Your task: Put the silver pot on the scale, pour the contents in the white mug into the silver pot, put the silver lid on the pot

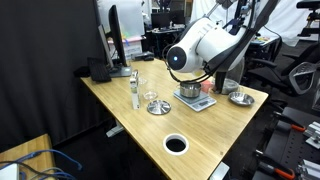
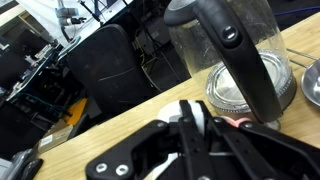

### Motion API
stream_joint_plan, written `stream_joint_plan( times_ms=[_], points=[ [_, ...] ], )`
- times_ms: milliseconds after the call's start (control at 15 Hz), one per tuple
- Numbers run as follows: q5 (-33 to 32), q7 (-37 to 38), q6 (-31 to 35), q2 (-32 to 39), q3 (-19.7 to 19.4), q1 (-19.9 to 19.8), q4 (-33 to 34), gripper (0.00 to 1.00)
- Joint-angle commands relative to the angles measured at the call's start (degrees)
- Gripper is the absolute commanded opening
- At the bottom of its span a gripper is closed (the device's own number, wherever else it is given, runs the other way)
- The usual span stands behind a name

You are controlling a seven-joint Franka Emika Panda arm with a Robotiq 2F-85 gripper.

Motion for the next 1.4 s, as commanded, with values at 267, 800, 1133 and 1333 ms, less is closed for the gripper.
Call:
stream_joint_plan(
  times_ms=[267, 800, 1133, 1333],
  points=[
    [-4.3, 0.3, -5.7, 2.1, 1.1, 0.8, 0.7, 0.02],
    [-5.8, 0.2, -11.3, 5.2, 1.8, 1.4, 2.1, 0.02],
    [-6.1, 0.5, -13.7, 7.9, 2.2, 2.4, 3.9, 0.02],
    [-7.0, 0.3, -15.8, 9.3, 2.2, 3.3, 5.4, 0.02]
  ],
)
